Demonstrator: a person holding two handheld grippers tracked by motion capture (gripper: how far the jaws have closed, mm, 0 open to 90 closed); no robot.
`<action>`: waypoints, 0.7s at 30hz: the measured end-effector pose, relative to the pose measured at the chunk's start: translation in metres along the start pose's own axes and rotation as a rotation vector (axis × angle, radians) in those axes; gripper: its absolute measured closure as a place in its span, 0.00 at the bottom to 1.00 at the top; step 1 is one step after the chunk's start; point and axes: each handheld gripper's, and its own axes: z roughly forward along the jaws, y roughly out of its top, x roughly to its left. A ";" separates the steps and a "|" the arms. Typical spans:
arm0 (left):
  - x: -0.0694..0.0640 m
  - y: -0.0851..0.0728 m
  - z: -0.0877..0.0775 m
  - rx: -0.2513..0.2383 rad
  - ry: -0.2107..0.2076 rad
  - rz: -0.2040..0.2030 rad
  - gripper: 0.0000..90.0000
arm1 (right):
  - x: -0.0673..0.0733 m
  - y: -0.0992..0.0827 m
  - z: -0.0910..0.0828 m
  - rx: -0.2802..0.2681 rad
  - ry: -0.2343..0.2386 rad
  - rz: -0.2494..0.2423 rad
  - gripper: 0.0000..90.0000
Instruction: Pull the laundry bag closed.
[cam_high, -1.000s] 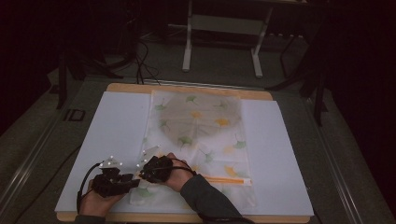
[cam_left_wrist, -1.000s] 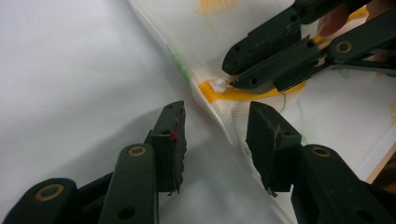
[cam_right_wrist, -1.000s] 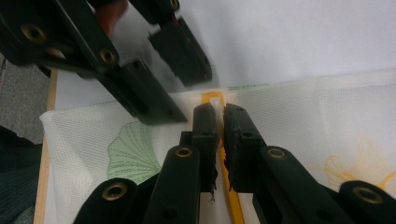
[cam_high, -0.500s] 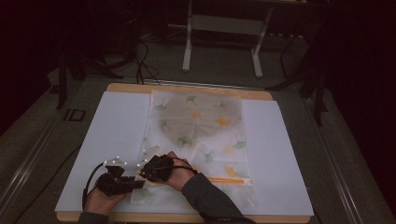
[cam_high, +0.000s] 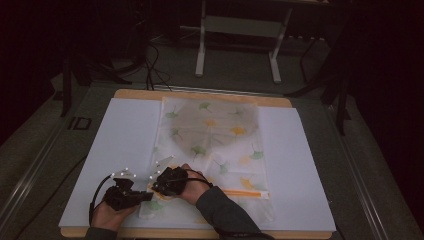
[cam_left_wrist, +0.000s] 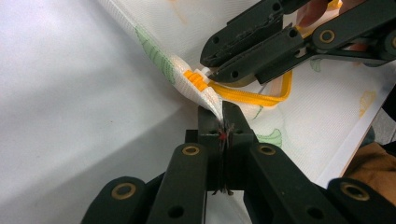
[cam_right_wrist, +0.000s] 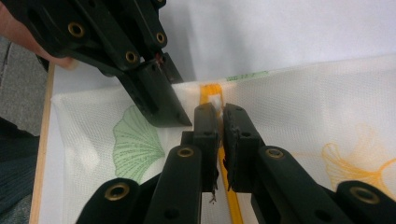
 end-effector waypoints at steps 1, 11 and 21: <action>0.000 0.000 -0.001 -0.004 -0.003 0.000 0.98 | 0.000 0.000 0.000 0.001 0.000 0.000 0.94; 0.002 -0.001 -0.004 -0.033 -0.023 -0.018 0.98 | 0.000 -0.006 0.000 0.022 0.000 -0.009 1.00; 0.001 -0.001 -0.004 -0.032 -0.016 -0.012 0.98 | 0.005 -0.004 0.001 0.043 -0.043 -0.056 1.00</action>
